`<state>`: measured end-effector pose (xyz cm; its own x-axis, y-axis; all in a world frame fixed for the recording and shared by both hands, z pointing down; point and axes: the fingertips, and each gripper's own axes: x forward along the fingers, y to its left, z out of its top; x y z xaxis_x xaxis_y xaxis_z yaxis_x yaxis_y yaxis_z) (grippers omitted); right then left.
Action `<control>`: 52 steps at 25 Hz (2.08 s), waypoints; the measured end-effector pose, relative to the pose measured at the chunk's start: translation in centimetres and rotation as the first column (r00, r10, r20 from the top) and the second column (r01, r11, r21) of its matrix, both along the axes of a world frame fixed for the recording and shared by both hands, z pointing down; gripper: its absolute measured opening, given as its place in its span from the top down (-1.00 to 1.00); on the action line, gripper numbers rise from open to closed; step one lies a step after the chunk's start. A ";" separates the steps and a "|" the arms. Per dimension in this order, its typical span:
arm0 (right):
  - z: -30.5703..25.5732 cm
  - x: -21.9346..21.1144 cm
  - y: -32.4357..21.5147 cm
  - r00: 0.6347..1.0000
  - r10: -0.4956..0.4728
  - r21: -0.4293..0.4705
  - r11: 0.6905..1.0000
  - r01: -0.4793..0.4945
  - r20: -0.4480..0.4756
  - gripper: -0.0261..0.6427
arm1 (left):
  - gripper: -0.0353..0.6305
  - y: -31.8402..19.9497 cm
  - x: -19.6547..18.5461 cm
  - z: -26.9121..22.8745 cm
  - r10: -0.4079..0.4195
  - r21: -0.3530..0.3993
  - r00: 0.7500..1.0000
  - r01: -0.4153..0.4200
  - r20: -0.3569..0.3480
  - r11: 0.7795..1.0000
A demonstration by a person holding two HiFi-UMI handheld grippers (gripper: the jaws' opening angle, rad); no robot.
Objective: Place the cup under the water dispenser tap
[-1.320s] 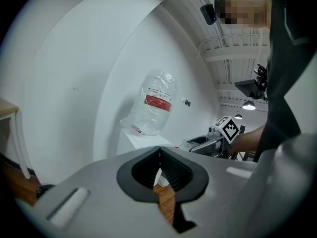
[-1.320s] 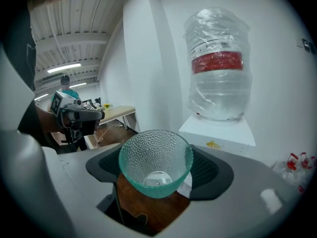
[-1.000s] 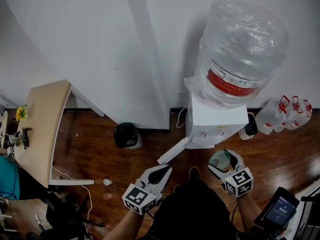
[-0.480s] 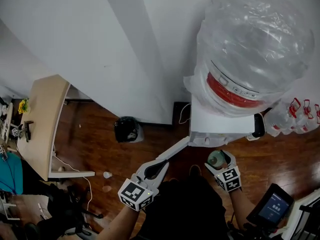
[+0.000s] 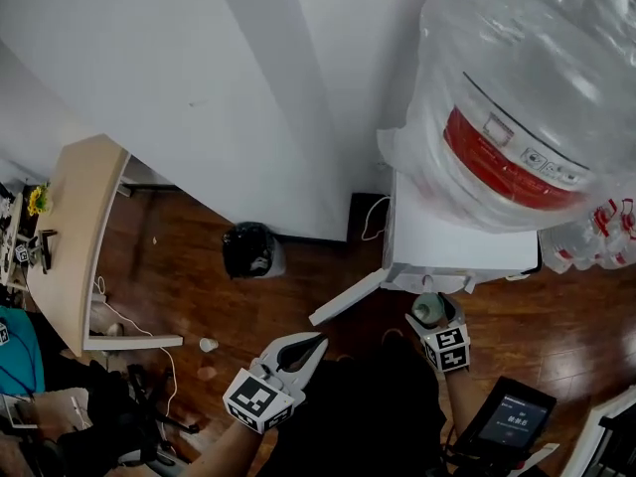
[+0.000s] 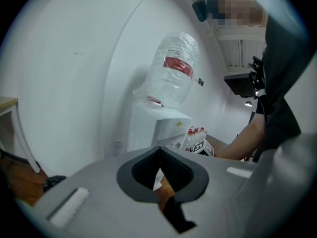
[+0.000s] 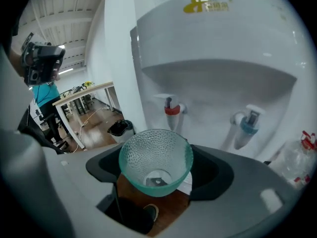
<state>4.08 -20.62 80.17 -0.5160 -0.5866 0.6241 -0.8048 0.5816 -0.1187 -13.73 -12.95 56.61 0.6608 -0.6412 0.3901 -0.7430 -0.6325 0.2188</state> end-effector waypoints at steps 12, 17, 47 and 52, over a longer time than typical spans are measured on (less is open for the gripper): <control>7.4 0.0 -4.7 0.999 0.016 0.029 0.999 -0.015 -0.039 -0.25 | 0.89 -0.4 -0.1 4.9 -0.043 -0.004 0.999 0.043 0.011 0.999; 8.5 -0.4 -5.7 0.998 0.019 0.059 0.998 -0.016 -0.061 -0.25 | 0.89 -0.4 0.1 5.0 -0.036 -0.004 0.999 0.036 0.011 0.999; -4.3 0.9 2.0 0.998 0.036 -0.137 0.990 -0.042 -0.048 -0.26 | 0.89 1.1 -0.2 -7.9 -0.037 -0.013 0.997 0.036 -0.069 0.999; -11.1 0.2 5.4 1.000 0.003 -0.107 0.994 -0.001 0.017 0.06 | 0.89 1.7 0.3 -9.3 -0.011 0.020 0.989 0.014 -0.150 1.000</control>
